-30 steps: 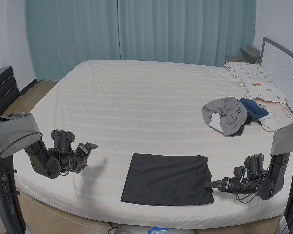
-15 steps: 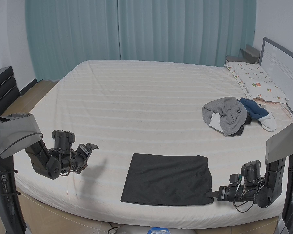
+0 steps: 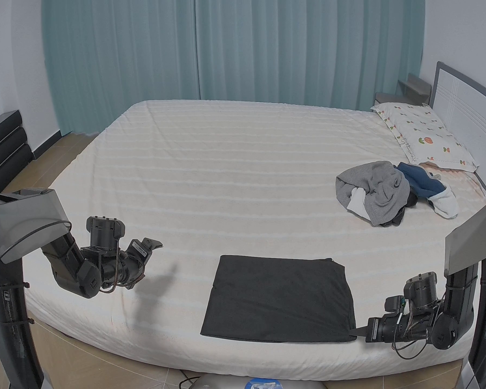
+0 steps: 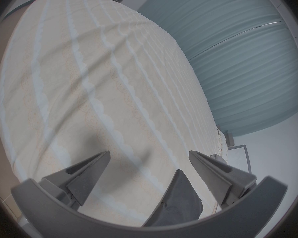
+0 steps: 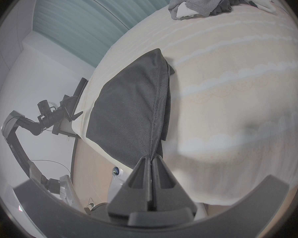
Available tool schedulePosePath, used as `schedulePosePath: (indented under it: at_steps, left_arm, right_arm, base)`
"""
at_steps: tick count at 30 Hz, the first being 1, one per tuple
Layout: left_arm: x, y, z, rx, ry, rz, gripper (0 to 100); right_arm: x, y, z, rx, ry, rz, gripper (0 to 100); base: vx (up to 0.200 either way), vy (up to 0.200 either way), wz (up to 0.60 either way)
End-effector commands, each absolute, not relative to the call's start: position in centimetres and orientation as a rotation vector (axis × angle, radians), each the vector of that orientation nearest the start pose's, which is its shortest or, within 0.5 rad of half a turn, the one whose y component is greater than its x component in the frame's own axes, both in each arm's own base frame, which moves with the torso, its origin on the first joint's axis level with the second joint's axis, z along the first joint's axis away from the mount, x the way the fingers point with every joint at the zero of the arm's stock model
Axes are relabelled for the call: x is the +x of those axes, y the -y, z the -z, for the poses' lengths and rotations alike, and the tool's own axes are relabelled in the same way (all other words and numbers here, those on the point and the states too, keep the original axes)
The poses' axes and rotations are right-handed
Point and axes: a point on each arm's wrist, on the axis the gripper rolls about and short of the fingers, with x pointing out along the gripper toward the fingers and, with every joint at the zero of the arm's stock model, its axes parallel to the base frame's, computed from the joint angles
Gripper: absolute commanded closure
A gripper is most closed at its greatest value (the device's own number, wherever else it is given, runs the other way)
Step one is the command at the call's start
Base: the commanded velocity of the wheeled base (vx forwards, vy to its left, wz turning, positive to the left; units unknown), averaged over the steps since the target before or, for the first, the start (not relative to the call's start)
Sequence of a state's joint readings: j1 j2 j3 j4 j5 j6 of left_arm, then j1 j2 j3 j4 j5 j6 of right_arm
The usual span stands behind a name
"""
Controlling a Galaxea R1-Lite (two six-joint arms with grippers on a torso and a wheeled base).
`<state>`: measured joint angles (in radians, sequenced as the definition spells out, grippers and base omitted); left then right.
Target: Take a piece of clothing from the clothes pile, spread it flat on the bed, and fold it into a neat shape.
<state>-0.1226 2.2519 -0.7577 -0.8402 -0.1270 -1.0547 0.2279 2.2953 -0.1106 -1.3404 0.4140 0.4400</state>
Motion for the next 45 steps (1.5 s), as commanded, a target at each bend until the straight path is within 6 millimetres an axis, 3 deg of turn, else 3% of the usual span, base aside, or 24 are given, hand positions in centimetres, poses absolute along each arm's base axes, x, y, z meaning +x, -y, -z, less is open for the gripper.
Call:
schedulePosePath:
  at_steps: [1,7,8,14,19,22,30,41,45]
  left_arm:
    - [35.6,4.7,-0.2,-1.010,-0.721,-0.128,0]
    - [35.6,4.7,-0.2,-1.011,-0.721,-0.127,0]
    - [35.6,4.7,-0.2,-1.010,-0.721,-0.128,0]
    - [35.6,4.7,-0.2,-1.012,-0.721,-0.128,0]
    - [35.6,4.7,-0.2,-1.018,-0.719,-0.130,0]
    - [35.6,4.7,-0.2,-1.020,-0.721,-0.132,0]
    - [35.9,4.7,-0.4,-1.022,-0.711,-0.126,0]
    - [36.6,5.1,-0.9,-1.045,-0.687,-0.108,0]
    - [37.0,5.8,-1.3,-1.071,-0.683,-0.095,0]
  right_arm:
    - [21.7,-5.9,3.7,0.468,-0.978,-0.409,100]
    - [21.5,-5.9,3.9,0.454,-0.990,-0.412,100]
    - [21.5,-5.9,3.9,0.452,-0.990,-0.413,0]
    - [22.2,-5.6,3.5,0.489,-0.951,-0.409,0]
    - [24.5,-4.6,2.8,0.667,-0.833,-0.330,0]
    - [25.3,-4.2,3.4,0.758,-0.823,-0.303,0]
    - [26.9,-3.0,4.2,0.804,-0.763,-0.285,0]
    - [27.2,-3.1,4.1,0.858,-0.760,-0.272,0]
    - [27.3,-3.0,4.0,0.861,-0.755,-0.271,0]
  base:
    - [0.000,0.000,0.00]
    - [0.000,0.000,0.00]
    - [0.000,0.000,0.00]
    - [0.000,0.000,0.00]
    - [0.000,0.000,0.00]
    - [0.000,0.000,0.00]
    - [-0.150,0.000,0.00]
    - [0.000,0.000,0.00]
    - [0.000,-0.200,0.00]
